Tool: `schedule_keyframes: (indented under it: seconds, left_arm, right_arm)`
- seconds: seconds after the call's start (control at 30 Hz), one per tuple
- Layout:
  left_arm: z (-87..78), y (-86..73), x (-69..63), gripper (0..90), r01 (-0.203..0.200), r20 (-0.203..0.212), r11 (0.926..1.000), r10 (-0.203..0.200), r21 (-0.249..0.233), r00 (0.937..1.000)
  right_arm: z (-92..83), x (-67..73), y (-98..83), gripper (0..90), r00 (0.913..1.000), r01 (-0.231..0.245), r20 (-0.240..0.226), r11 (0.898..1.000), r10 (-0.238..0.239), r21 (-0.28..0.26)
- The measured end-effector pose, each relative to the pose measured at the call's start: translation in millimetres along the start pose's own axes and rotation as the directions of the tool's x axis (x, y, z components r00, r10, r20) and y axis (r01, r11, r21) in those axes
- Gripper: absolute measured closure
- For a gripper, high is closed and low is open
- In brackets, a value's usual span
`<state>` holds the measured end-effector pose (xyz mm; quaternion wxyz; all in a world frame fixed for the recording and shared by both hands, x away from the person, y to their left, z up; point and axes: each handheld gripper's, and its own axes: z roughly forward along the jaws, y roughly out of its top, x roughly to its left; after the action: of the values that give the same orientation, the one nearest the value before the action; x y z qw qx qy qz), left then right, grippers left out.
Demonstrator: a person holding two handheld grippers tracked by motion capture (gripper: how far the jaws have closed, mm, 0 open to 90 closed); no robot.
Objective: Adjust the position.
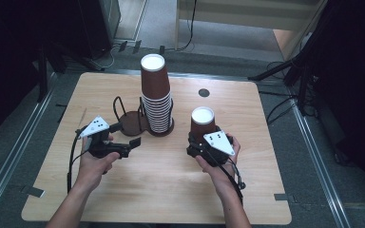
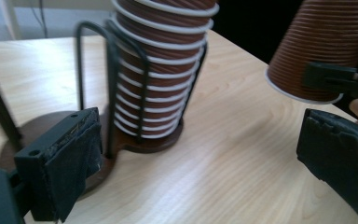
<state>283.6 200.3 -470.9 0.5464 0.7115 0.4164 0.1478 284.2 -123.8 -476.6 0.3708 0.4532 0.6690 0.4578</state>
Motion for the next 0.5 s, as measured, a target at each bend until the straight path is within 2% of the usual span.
schedule_keyframes:
  seconds: [0.17, 0.33, 0.5]
  left_arm:
    - [5.4, 1.6, -12.4, 1.4, -0.020, 0.035, 0.9997, 0.020, 0.011, 0.9992]
    - [5.2, 4.8, -17.3, 1.4, -0.007, 0.081, 0.9999, 0.007, 0.008, 0.9967]
    - [7.1, 4.7, -19.2, 1.4, -0.006, 0.089, 0.9997, 0.003, 0.026, 0.9960]
  right_arm:
    - [2.2, 9.2, -6.6, 11.4, 0.9990, 0.044, -0.007, 0.999, -0.044, 0.010]
    - [3.5, 19.0, -11.1, 11.4, 0.9953, 0.094, -0.025, 0.995, -0.094, 0.013]
    - [5.3, 27.3, -16.3, 11.4, 0.9915, 0.124, -0.039, 0.992, -0.124, 0.012]
